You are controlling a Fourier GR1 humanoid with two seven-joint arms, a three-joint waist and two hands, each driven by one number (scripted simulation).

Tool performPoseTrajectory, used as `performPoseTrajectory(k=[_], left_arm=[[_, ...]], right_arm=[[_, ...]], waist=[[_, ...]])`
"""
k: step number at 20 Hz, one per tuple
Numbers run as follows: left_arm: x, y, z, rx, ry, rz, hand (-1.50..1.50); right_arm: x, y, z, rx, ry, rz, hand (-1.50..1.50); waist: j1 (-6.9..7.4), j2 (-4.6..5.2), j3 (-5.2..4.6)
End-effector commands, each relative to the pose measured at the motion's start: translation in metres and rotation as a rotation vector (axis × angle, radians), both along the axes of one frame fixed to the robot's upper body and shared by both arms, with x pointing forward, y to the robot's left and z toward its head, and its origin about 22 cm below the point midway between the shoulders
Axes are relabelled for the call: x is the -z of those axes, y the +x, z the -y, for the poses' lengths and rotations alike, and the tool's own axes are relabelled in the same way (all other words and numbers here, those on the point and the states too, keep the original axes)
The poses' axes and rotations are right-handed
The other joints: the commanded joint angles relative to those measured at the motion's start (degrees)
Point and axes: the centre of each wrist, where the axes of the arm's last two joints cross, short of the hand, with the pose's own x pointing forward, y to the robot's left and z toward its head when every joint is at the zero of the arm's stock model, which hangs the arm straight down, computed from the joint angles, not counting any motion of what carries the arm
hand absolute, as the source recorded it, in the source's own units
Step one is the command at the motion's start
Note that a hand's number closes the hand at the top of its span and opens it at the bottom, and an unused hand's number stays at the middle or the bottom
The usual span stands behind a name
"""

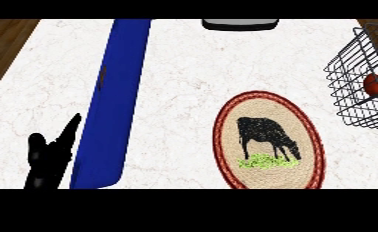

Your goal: Pick the bell pepper from the placemat and place it in the basket

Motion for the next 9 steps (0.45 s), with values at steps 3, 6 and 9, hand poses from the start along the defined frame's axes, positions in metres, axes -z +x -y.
performPoseTrajectory(k=[3, 6, 9], left_arm=[[0.029, -0.01, 0.005, -0.009, -0.067, -0.131, 0.0], [0.015, -0.009, 0.019, 0.008, -0.065, -0.105, 0.0], [0.022, -0.012, 0.012, -0.023, -0.055, -0.112, 0.0]], right_arm=[[-0.026, -0.029, 0.035, 0.073, 0.136, 0.086, -1.5], [-0.028, -0.048, 0.05, 0.144, 0.138, 0.085, -1.5], [-0.034, -0.082, 0.073, 0.162, 0.123, 0.065, -1.5]], waist=[[-0.95, 0.73, -0.89], [-0.91, 0.6, -0.85], [-1.52, 0.58, -0.85]])
